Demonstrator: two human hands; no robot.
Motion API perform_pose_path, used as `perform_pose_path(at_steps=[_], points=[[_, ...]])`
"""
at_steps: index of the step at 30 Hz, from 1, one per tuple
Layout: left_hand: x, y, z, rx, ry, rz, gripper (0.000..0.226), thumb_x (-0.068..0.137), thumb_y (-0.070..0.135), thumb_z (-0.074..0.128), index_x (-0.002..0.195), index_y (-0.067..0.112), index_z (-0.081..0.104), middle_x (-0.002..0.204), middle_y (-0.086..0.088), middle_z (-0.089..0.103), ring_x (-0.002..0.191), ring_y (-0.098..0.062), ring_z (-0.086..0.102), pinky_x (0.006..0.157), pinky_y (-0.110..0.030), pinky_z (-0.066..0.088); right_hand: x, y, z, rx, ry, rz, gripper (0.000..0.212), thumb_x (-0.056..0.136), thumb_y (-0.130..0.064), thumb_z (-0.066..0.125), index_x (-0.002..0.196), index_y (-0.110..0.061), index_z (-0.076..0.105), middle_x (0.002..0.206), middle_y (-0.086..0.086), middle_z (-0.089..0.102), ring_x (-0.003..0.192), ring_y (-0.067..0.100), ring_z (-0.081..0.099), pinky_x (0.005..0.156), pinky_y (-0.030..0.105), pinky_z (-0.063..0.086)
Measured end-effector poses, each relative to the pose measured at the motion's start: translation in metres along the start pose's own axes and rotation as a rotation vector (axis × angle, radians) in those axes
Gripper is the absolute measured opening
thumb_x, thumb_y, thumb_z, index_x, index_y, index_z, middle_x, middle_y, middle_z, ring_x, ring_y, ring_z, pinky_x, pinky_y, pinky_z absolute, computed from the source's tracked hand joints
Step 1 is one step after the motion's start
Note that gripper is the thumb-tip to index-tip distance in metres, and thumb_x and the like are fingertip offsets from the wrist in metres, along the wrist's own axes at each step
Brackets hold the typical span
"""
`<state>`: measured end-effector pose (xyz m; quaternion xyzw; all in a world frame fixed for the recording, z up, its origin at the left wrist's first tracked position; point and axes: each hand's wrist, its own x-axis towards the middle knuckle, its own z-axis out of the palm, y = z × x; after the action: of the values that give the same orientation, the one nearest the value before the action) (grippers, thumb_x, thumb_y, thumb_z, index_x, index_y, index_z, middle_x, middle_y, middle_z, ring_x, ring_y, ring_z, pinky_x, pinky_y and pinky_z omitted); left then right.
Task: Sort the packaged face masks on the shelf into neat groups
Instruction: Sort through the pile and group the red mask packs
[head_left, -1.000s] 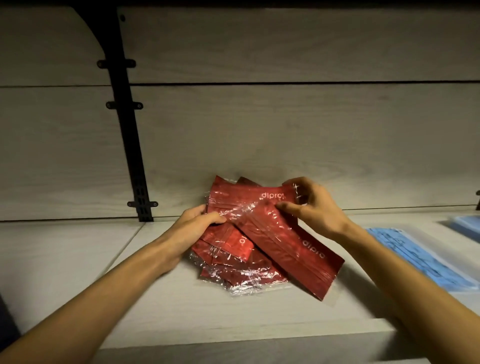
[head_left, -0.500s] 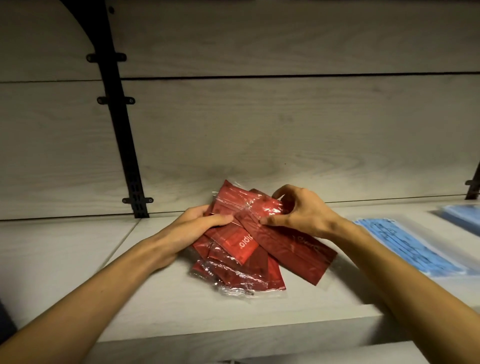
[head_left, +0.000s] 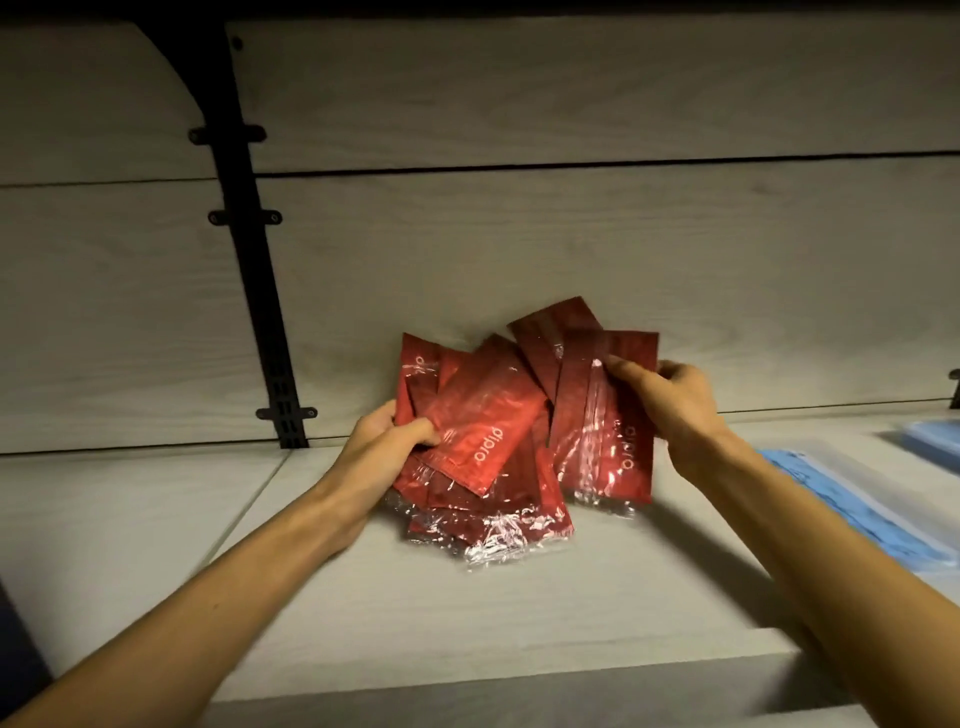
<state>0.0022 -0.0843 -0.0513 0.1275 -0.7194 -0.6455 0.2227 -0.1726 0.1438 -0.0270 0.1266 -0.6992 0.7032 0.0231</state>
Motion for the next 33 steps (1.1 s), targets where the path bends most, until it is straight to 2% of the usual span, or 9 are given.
perform_pose_path(at_steps=[7, 10, 13, 15, 19, 21, 27, 30, 33], points=[[0.000, -0.001, 0.000, -0.074, 0.125, 0.119, 0.016, 0.090, 0.010, 0.065, 0.102, 0.021, 0.069, 0.089, -0.006, 0.077, 0.073, -0.018, 0.072, 0.061, -0.028, 0.059, -0.017, -0.011, 0.007, 0.295, -0.191, 0.261, 0.043, 0.085, -0.015, 0.077, 0.119, 0.008, 0.065, 0.116, 0.025, 0.070, 0.099, 0.037, 0.067, 0.100, 0.052, 0.053], [0.001, -0.001, -0.001, -0.087, 0.182, 0.119, 0.017, 0.090, 0.006, 0.062, 0.103, 0.017, 0.065, 0.082, -0.002, 0.075, 0.070, -0.016, 0.070, 0.059, -0.028, 0.058, -0.015, -0.024, -0.003, 0.485, -0.215, 0.197, 0.033, 0.094, -0.017, 0.066, 0.122, -0.001, 0.066, 0.114, 0.019, 0.072, 0.093, 0.030, 0.070, 0.089, 0.046, 0.059], [-0.001, 0.001, 0.001, -0.089, 0.173, 0.118, 0.020, 0.092, 0.005, 0.063, 0.108, 0.016, 0.063, 0.084, -0.003, 0.076, 0.071, -0.019, 0.071, 0.062, -0.032, 0.060, -0.011, -0.028, -0.007, 0.675, -0.356, 0.165, 0.019, 0.103, -0.022, 0.051, 0.099, -0.011, 0.067, 0.074, 0.003, 0.075, 0.059, 0.012, 0.072, 0.052, 0.022, 0.057], [-0.002, 0.002, 0.003, -0.082, 0.160, 0.118, 0.022, 0.092, 0.004, 0.062, 0.111, 0.016, 0.062, 0.087, -0.005, 0.076, 0.074, -0.021, 0.072, 0.066, -0.036, 0.061, -0.012, -0.027, -0.002, 0.683, -0.356, 0.182, 0.019, 0.103, -0.024, 0.052, 0.098, -0.012, 0.065, 0.064, -0.001, 0.071, 0.048, 0.008, 0.067, 0.043, 0.019, 0.052], [-0.005, 0.002, 0.007, -0.052, 0.127, 0.141, 0.024, 0.092, 0.002, 0.063, 0.110, 0.017, 0.062, 0.095, -0.011, 0.076, 0.080, -0.024, 0.073, 0.073, -0.040, 0.061, -0.021, -0.007, 0.017, 0.478, -0.365, 0.316, 0.038, 0.095, -0.023, 0.065, 0.125, 0.000, 0.065, 0.111, 0.019, 0.073, 0.079, 0.025, 0.071, 0.076, 0.038, 0.061], [-0.007, 0.002, 0.009, -0.037, 0.062, 0.165, 0.026, 0.091, 0.002, 0.067, 0.109, 0.020, 0.063, 0.095, -0.007, 0.077, 0.083, -0.023, 0.074, 0.070, -0.033, 0.062, -0.027, 0.003, 0.024, 0.344, -0.389, 0.361, 0.046, 0.092, -0.021, 0.070, 0.129, 0.005, 0.061, 0.115, 0.023, 0.070, 0.082, 0.029, 0.069, 0.085, 0.040, 0.058], [-0.010, -0.004, 0.012, 0.020, -0.172, 0.130, 0.070, 0.074, 0.014, 0.088, 0.132, 0.022, 0.051, 0.117, 0.002, 0.075, 0.106, -0.019, 0.073, 0.087, -0.031, 0.059, -0.030, 0.009, 0.028, 0.300, -0.509, 0.474, 0.043, 0.088, -0.023, 0.072, 0.126, -0.003, 0.065, 0.106, 0.020, 0.071, 0.081, 0.030, 0.070, 0.088, 0.044, 0.058], [-0.013, -0.005, 0.015, 0.017, -0.228, 0.131, 0.076, 0.073, 0.005, 0.088, 0.136, 0.020, 0.049, 0.122, 0.000, 0.073, 0.111, -0.019, 0.071, 0.088, -0.025, 0.058, -0.030, 0.010, 0.027, 0.206, -0.504, 0.480, 0.047, 0.082, -0.027, 0.079, 0.120, -0.003, 0.069, 0.113, 0.021, 0.073, 0.084, 0.032, 0.071, 0.091, 0.047, 0.058], [-0.015, -0.004, 0.018, -0.005, -0.245, 0.068, 0.065, 0.081, 0.018, 0.084, 0.136, 0.024, 0.051, 0.122, 0.000, 0.074, 0.111, -0.020, 0.071, 0.091, -0.031, 0.058, -0.030, 0.010, 0.029, 0.154, -0.504, 0.413, 0.042, 0.080, -0.028, 0.082, 0.112, -0.003, 0.071, 0.107, 0.020, 0.075, 0.083, 0.032, 0.074, 0.081, 0.043, 0.062]])
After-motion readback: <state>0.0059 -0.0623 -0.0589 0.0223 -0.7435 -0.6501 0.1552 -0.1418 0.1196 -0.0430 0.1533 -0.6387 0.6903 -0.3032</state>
